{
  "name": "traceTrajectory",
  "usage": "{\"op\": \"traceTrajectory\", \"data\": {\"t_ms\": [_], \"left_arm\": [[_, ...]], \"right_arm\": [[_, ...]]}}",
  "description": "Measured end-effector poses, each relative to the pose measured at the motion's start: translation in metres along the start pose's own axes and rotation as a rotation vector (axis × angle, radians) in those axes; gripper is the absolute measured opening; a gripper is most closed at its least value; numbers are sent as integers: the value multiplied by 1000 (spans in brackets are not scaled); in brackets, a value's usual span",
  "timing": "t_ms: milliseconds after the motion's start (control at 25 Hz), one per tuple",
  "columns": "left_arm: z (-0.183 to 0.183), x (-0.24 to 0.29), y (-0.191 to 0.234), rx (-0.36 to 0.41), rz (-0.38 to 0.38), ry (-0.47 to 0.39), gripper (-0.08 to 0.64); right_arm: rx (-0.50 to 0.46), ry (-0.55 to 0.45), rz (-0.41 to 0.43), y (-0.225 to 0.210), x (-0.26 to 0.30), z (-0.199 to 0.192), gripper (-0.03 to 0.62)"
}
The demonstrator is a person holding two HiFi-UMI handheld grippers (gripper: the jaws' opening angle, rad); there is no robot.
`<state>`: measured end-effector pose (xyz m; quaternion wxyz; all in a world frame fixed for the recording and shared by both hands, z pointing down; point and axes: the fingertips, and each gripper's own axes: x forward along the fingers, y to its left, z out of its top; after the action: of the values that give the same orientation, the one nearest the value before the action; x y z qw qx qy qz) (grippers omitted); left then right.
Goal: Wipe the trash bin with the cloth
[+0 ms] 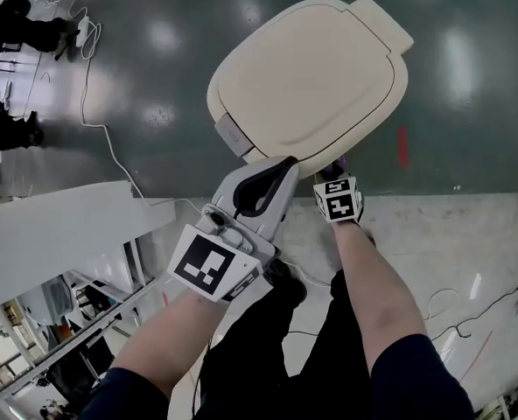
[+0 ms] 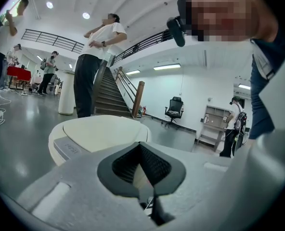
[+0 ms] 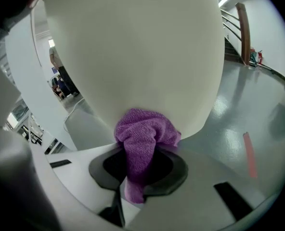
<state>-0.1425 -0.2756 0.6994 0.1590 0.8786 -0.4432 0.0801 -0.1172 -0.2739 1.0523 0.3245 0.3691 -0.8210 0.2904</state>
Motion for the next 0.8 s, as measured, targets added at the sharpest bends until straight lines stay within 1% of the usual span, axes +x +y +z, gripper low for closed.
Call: {"op": "traceTrajectory", "data": {"t_ms": [240,400,600,800], "left_arm": [[1,-12,-4,-7,23,45,-12],[17,-36,-17,-13,32,58,-12],[44,-77,-37,-18,49,62,-12],[50,-129,-58,-32,72,111,-12]], "right_arm": [[-11,-91,49,40,-64,49,77],[-19,-135,53,58,-107,81,77],[-28,-158,59,77,-153,109,77],[-55,-134,60,87,-192,114,77]]}}
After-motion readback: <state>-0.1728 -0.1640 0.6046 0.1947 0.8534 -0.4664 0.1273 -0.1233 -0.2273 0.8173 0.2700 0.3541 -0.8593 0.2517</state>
